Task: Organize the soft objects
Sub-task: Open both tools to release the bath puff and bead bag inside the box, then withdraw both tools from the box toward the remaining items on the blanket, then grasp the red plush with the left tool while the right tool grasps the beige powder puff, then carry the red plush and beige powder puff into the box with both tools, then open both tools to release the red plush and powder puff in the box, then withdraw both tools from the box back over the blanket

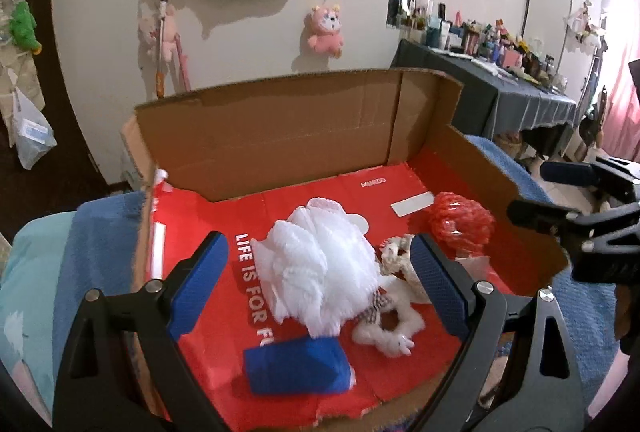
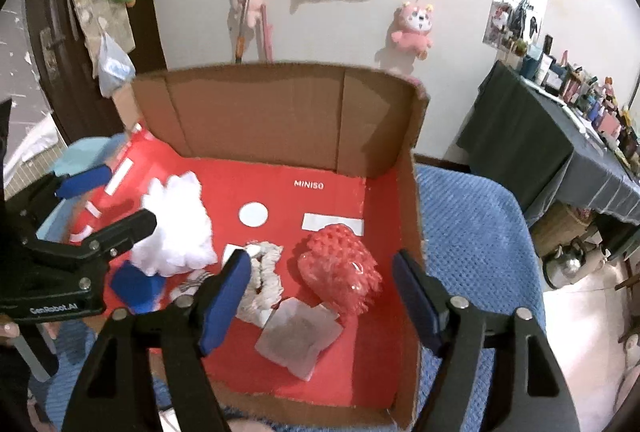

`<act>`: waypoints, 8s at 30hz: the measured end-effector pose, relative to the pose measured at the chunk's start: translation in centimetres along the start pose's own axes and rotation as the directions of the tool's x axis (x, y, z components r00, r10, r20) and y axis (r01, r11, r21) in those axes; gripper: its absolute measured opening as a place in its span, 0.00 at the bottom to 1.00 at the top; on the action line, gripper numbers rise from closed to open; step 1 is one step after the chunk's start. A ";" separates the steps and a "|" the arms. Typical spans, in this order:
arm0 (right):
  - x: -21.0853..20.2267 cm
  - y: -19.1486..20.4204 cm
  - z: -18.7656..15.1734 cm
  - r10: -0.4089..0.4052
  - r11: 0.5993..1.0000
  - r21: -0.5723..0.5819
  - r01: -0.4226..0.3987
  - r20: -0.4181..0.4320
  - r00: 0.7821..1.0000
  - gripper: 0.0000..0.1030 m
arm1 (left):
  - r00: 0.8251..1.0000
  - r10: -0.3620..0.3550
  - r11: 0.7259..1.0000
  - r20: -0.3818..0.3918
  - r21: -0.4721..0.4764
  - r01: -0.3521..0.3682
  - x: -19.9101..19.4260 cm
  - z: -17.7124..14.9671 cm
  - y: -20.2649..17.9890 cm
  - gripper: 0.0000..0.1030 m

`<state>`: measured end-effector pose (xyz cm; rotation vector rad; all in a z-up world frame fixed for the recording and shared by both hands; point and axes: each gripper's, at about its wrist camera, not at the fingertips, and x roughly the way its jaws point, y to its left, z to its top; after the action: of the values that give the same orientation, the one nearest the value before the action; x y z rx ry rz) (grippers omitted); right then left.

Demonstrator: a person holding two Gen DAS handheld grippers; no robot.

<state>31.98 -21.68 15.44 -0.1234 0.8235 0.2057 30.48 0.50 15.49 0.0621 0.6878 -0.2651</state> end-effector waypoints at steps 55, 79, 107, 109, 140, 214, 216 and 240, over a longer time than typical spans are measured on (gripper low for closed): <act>-6.5 3.3 -24.2 0.001 0.993 0.115 -0.026 0.212 0.977 1.00 | 0.987 0.101 0.994 0.122 -0.064 -0.094 -11.6 -21.9 -5.5 0.98; -2.0 1.9 -17.0 0.081 0.989 0.120 -0.082 0.017 0.997 1.00 | 0.997 0.007 1.000 -0.082 0.004 -0.007 -5.0 -15.6 -2.9 0.97; -2.8 2.9 -15.3 0.187 0.982 0.037 -0.187 -0.002 0.982 0.50 | 0.993 -0.101 0.994 -0.061 0.022 0.103 -6.3 -13.7 -2.7 0.60; -3.0 2.8 -15.3 0.187 0.982 0.038 -0.187 0.000 0.982 0.50 | 0.993 -0.100 0.995 -0.057 0.021 0.102 -6.5 -13.7 -2.6 0.60; -2.8 2.1 -1.6 0.241 0.970 -0.005 -0.242 0.099 0.965 0.52 | 0.996 -0.073 0.997 0.046 0.020 0.072 -4.1 2.1 0.7 0.60; 19.4 1.6 7.8 -0.015 0.999 -0.051 -0.007 -0.415 0.910 0.65 | 0.924 0.218 0.972 -0.314 -0.015 -0.234 16.8 5.3 5.6 0.75; 18.9 1.9 7.9 -0.017 0.999 -0.052 -0.004 -0.407 0.913 0.65 | 0.926 0.222 0.972 -0.307 -0.010 -0.236 16.3 5.5 5.6 0.75; 3.5 -0.1 6.4 0.053 0.998 0.044 -0.047 -0.160 0.986 0.76 | 0.983 0.166 0.980 -0.076 -0.095 -0.173 1.6 4.6 3.1 0.83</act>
<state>38.87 -20.10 17.21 -0.0819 0.9922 0.2283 35.34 2.48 17.96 0.0323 0.7574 -0.0644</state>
